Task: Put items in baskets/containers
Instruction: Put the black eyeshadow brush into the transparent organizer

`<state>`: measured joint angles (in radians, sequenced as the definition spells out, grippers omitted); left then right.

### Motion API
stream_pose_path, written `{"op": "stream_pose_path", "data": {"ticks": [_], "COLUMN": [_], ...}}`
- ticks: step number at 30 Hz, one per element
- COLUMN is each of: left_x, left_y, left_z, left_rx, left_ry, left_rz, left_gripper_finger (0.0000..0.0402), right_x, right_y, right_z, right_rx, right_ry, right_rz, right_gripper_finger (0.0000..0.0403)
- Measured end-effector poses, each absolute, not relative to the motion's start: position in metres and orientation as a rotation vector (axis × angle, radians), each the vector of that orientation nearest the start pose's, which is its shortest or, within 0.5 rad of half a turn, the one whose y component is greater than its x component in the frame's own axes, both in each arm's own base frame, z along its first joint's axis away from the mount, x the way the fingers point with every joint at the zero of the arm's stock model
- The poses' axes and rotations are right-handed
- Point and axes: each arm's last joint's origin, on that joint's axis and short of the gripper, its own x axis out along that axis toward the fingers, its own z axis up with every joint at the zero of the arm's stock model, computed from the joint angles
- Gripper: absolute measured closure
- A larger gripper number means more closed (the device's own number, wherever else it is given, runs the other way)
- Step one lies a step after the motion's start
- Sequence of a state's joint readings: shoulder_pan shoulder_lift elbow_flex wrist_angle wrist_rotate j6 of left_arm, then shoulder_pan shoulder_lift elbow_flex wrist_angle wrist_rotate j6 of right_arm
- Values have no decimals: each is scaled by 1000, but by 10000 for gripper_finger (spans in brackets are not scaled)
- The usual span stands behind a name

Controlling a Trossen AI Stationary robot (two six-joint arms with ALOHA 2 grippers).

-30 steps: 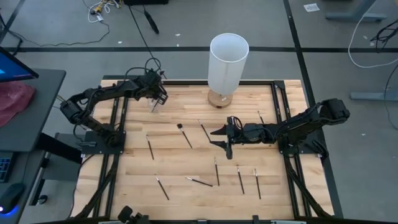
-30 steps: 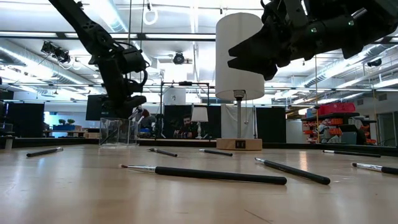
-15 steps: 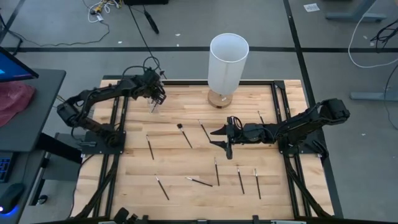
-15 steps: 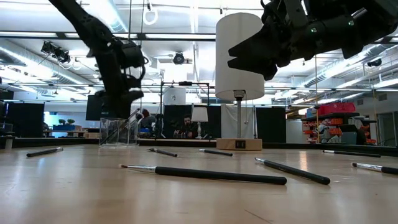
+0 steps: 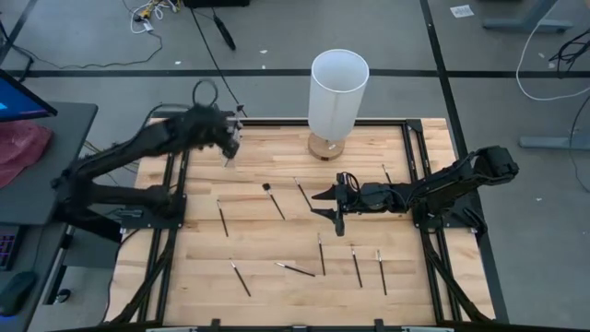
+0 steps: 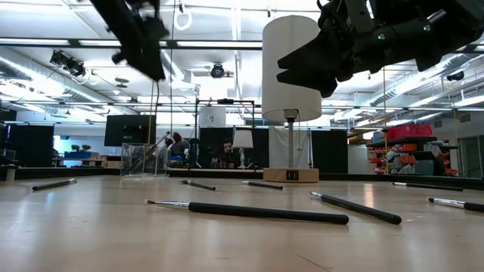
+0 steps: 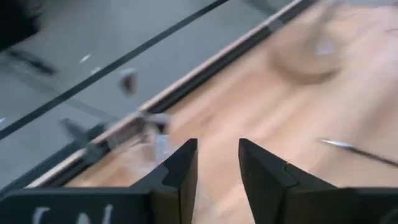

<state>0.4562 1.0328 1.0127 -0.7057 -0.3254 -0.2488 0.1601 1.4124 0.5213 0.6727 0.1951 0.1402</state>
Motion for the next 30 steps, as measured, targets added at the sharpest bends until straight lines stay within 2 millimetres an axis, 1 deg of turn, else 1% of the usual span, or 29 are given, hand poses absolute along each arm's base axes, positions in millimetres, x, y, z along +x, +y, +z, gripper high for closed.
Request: {"op": "stream_pose_path", "data": {"ticks": [3, 6, 10, 15, 18, 21, 24, 27, 30], "left_x": [176, 174, 178, 188, 196, 205, 217, 230, 237], "left_y": [60, 25, -21, -74, -99, -116, -126, -125, -116], "left_z": [317, 304, 285, 263, 243, 217, 191, 167, 154], "left_rx": [-272, -282, -291, -255, -290, -370, -495, -554, -603], "left_ry": [588, 549, 513, 458, 425, 412, 407, 404, 492], "left_rz": [793, 749, 630, 468, 459, 504, 547, 634, 660], "left_gripper_finger": [301, 316, 333, 352, 362, 372, 378, 374, 353], "right_x": [270, 271, 271, 272, 272, 272, 272, 272, 272], "right_y": [37, 35, 32, 29, 29, 29, 29, 29, 29], "right_z": [191, 191, 191, 191, 191, 191, 191, 191, 191], "right_rx": [101, 96, 78, 60, 57, 57, 54, 44, 45], "right_ry": [212, 211, 211, 212, 212, 211, 210, 208, 206], "right_rz": [-53, -60, -69, -79, -79, -79, -79, -77, -77], "right_gripper_finger": [206, 206, 206, 206, 206, 206, 206, 206, 206]}}
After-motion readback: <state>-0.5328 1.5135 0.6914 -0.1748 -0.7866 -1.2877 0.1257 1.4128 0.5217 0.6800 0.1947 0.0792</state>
